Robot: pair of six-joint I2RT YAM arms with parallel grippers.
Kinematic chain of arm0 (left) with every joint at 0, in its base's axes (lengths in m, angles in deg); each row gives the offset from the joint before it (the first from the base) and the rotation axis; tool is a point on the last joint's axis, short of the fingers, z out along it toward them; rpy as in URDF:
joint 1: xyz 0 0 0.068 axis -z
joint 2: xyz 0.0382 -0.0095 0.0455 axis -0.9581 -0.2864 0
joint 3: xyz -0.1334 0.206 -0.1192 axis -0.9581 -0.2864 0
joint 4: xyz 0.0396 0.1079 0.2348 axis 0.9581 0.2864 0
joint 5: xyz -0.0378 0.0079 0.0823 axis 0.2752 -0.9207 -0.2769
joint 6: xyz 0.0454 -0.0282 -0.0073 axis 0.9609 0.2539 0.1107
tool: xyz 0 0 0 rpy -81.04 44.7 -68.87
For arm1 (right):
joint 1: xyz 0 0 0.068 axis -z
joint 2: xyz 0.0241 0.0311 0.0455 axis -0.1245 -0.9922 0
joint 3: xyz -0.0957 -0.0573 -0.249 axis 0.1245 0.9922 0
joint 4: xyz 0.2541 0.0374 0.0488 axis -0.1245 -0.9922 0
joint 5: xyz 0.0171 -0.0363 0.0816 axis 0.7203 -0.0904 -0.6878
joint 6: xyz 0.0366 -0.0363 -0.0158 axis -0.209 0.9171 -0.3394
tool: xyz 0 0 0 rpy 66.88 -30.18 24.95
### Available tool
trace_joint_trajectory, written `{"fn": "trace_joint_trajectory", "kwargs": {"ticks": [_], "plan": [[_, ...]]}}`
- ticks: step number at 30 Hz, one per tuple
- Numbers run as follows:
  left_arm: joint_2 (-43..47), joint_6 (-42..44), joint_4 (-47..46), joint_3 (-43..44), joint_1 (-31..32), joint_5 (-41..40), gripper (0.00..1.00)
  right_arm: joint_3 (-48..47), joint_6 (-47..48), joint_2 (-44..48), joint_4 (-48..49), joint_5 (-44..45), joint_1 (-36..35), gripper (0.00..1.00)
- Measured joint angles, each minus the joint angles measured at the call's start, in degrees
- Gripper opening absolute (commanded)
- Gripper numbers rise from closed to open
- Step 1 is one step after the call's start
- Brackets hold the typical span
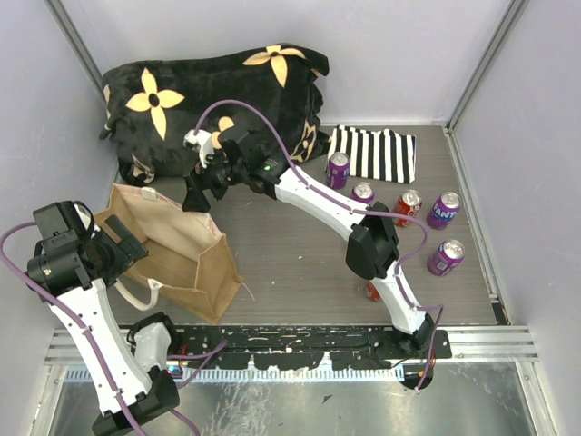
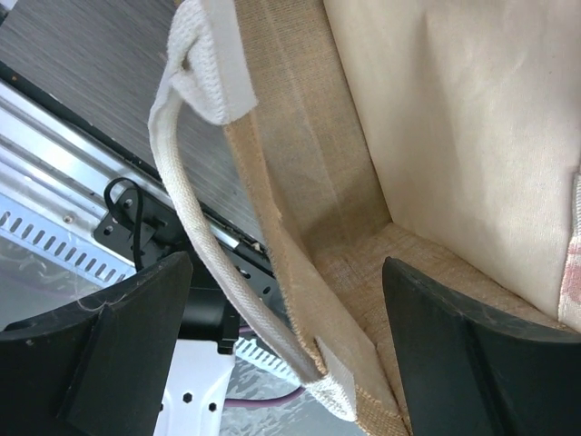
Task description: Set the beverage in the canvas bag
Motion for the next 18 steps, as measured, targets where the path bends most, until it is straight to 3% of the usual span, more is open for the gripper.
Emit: {"fn": "trace_joint_trajectory", "kwargs": {"ticks": [18], "plan": [[-0.11,0.00,-1.95,-1.75,-0.02,2.38,0.92,3.48,-1.33,1.77,2.97,-1.07,-0.35,0.92]]}}
